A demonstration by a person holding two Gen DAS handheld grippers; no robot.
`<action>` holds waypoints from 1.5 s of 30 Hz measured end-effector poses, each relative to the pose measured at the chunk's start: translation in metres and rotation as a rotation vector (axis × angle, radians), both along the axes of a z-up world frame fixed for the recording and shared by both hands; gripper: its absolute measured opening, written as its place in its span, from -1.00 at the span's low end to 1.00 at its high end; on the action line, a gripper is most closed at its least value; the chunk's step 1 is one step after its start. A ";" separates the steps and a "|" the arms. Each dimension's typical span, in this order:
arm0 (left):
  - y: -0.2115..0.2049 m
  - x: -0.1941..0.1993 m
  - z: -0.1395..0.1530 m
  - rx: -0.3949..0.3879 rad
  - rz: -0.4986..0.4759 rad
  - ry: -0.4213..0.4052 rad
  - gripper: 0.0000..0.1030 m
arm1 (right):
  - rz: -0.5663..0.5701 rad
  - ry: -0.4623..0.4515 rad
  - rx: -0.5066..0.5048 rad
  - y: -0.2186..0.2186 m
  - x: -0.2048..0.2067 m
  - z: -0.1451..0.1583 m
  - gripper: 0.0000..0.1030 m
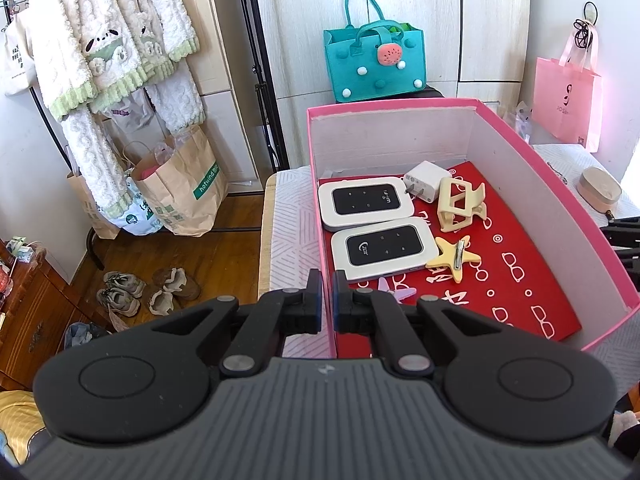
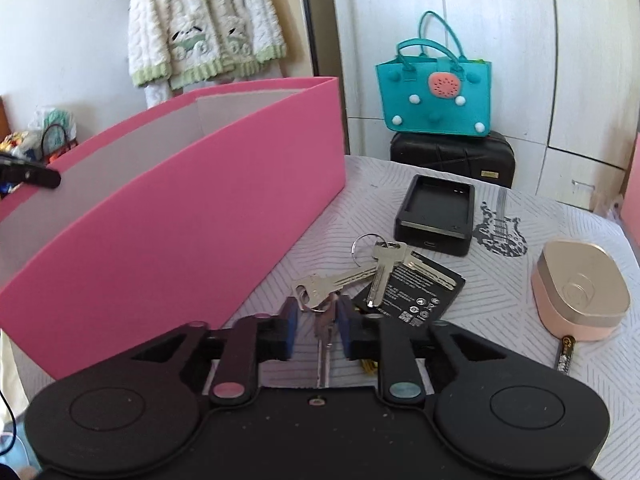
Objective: Organize rigid objects
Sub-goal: 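Grasp the key ring with the right gripper and lift, then carry the keys into the box beside the yellow star and release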
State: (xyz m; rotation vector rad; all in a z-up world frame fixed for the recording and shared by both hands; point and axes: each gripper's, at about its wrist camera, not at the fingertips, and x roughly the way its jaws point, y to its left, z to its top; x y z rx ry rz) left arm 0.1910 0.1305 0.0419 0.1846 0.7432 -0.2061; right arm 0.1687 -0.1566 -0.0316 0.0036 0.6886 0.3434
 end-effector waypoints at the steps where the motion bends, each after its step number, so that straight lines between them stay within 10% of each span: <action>1: 0.000 0.000 0.000 -0.001 0.001 0.000 -0.91 | 0.003 0.008 -0.006 0.001 0.001 -0.001 -0.48; 9: -0.002 0.000 -0.001 0.004 -0.002 0.002 -0.91 | -0.002 0.000 0.010 -0.001 0.006 0.003 -0.96; 34: -0.014 0.009 0.007 0.183 -0.175 0.083 -0.87 | 0.175 -0.104 0.009 0.023 -0.005 0.147 -0.96; 45: -0.010 0.009 0.008 0.161 -0.172 0.093 -0.87 | 0.265 -0.140 0.074 0.056 -0.002 0.162 -0.96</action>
